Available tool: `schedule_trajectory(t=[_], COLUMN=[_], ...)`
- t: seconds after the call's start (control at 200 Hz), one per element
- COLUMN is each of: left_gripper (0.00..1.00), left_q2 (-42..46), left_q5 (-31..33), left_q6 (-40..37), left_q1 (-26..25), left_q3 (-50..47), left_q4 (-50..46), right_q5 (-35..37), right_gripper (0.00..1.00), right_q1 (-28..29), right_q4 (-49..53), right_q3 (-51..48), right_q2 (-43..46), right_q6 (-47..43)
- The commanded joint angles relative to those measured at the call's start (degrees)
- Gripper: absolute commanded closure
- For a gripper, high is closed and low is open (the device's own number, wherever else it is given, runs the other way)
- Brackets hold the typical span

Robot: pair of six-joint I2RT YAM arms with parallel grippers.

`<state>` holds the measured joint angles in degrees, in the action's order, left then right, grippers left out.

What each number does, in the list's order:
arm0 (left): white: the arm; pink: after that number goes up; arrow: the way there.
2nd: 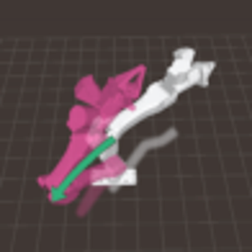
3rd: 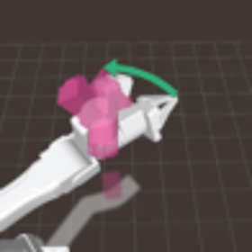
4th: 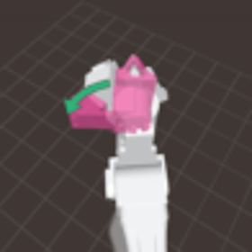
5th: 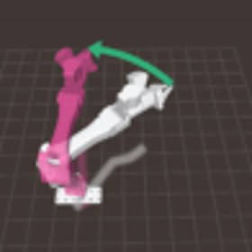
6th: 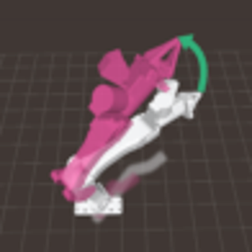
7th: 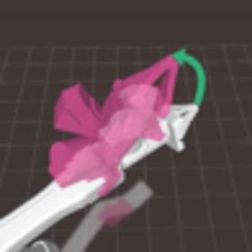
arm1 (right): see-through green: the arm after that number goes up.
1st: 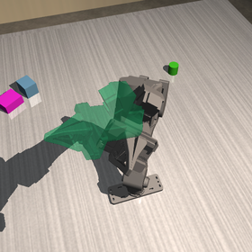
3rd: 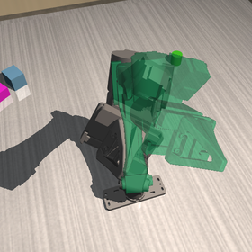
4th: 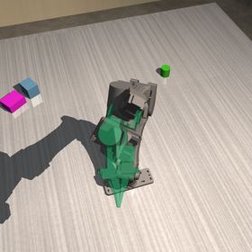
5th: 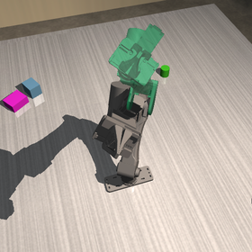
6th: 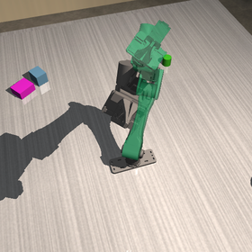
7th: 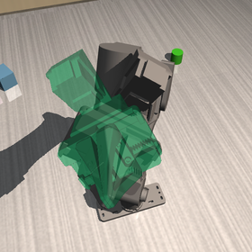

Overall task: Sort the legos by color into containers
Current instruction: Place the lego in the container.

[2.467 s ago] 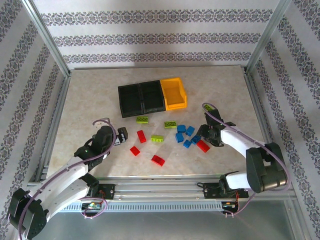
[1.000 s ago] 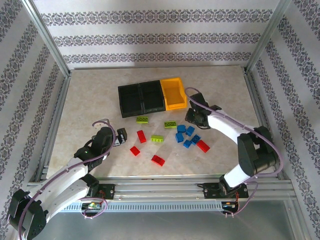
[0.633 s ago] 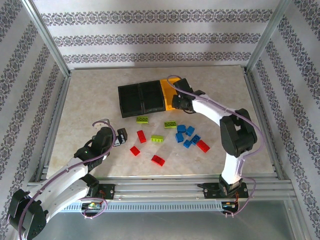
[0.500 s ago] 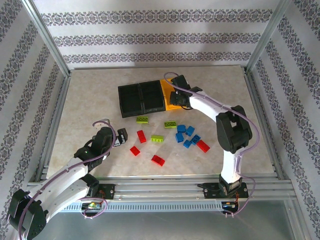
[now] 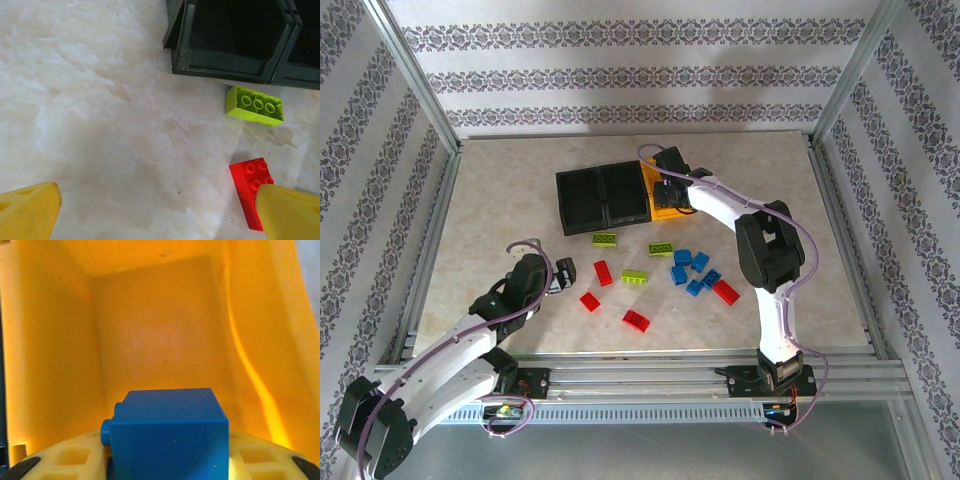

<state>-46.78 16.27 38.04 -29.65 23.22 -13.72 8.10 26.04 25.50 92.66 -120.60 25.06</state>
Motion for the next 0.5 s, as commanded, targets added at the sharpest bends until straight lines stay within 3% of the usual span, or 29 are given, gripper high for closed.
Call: schedule_trajectory(t=[0.0, 0.295, 0.495], left_gripper=[0.00, 0.00, 0.00], left_q2=[-0.54, -1.86, -1.99], left_q5=[-0.52, -1.04, -1.33], left_q6=[0.48, 0.10, 0.19], left_q1=[-0.43, -0.41, -0.46], left_q3=[1.91, 2.44, 2.44], left_q4=[-1.41, -1.18, -0.96], right_q5=[0.10, 0.27, 0.43], right_gripper=[0.66, 0.53, 0.49], right_q1=[0.28, 0.45, 0.48], right_q4=[0.96, 0.34, 0.60], right_q3=[0.88, -2.54, -2.93], right_q2=[-0.36, 2.33, 2.90], right_q6=[-0.78, 0.17, 0.16])
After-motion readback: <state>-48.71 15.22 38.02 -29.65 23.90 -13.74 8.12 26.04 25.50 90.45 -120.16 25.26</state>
